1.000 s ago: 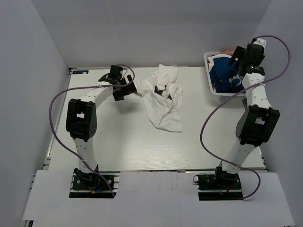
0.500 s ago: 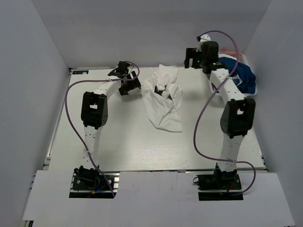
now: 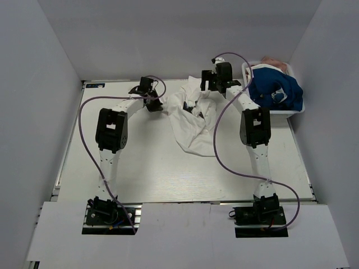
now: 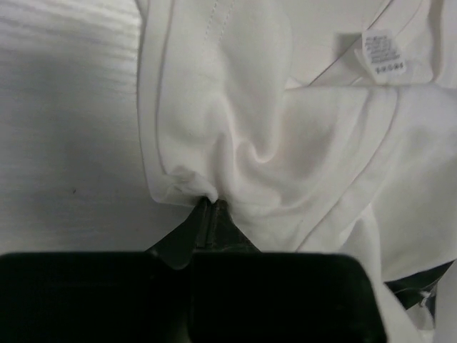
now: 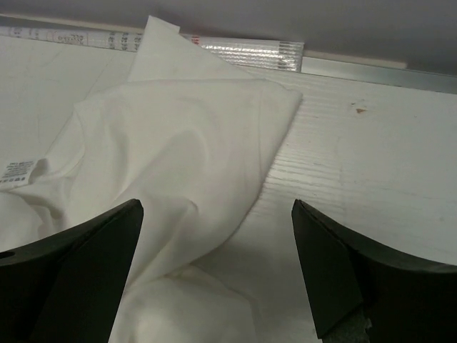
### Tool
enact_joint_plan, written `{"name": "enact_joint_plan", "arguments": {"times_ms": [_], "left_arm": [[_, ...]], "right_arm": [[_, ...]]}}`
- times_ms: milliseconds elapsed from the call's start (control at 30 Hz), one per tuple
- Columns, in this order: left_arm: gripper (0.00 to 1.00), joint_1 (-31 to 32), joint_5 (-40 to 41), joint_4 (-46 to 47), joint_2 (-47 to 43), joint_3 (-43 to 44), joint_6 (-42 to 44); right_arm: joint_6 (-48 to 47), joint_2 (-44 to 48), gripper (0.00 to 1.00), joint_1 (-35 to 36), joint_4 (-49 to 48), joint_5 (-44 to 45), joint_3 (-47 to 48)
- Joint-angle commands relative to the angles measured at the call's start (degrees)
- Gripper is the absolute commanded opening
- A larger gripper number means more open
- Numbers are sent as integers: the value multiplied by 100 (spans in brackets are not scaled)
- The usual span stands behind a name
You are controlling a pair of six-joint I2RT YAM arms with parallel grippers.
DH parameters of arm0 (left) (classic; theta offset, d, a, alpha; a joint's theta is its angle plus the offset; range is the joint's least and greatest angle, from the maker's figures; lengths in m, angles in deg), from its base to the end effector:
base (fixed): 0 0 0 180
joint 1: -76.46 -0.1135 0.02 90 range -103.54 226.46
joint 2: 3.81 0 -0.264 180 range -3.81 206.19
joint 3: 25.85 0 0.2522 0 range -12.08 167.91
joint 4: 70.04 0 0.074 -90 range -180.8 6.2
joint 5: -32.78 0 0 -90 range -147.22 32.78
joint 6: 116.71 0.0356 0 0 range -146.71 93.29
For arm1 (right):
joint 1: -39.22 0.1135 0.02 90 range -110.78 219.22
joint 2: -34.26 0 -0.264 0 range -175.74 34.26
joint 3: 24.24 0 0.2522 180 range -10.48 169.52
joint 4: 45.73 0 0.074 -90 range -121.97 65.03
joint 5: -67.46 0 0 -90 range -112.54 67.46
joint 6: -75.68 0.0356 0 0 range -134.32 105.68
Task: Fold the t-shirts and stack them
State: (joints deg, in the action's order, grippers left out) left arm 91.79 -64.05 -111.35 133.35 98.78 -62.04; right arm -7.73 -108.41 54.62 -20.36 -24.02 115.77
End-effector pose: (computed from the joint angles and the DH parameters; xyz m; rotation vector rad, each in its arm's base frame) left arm 0.5045 -0.1427 0.1500 -0.3979 2.5455 -0.4987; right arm 0.5576 0.1545 0.2104 -0.1750 2.0629 0.2634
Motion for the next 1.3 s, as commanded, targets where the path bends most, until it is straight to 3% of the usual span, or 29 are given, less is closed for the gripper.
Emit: {"name": "enact_joint_plan", "arguments": {"times_ms": [0, 167, 267, 333, 367, 433, 467, 533, 600, 633, 867, 967, 1100, 1267], "left_arm": [[0, 5, 304, 107, -794, -933, 158], [0, -118, 988, 531, -2051, -2593, 158], [0, -118, 1367, 444, -2623, -3026, 237], [0, -118, 1613, 252, -2930, -3193, 237], [0, -118, 1719, 189, -3019, -3247, 237], [0, -118, 1921, 84, -3212, -3439, 237], [0, -118, 1992, 14, -3405, -3510, 237], [0, -118, 2115, 13, -3599, -3703, 237], [0, -118, 2264, -40, -3836, -3782, 237], [0, -118, 2265, -40, -3916, -3783, 237], [0, -118, 3055, -452, -4435, -3414, 352], [0, -118, 3162, -453, -5022, -3335, 422], [0, -66, 3223, -190, -6059, -3466, 684], [0, -13, 3223, 13, -7298, -3537, 817]], "right_arm": [[272, -357, 90, 103, -555, 121, 443], [352, -718, 90, 209, -880, 95, 488], [229, -771, 90, 297, -1065, 103, 392], [237, -867, 85, 384, -1091, 402, 443], [272, -920, 71, 402, -1100, 376, 452], [299, -929, 56, 437, -1091, 262, 435], [325, -903, 42, 464, -1100, 236, 391], [290, -815, 30, 525, -1335, 209, 251], [290, -710, 6, 552, -1372, -28, 215], [299, -570, 0, 561, -1407, -28, 24], [27, 1064, 0, 570, -2901, 675, -1461], [-193, 2362, 0, 552, -3410, 1087, -2139], [-500, 3762, 0, 578, -4324, 1587, -3760], [-624, 5616, 0, 578, -4809, 1852, -5004]]}}
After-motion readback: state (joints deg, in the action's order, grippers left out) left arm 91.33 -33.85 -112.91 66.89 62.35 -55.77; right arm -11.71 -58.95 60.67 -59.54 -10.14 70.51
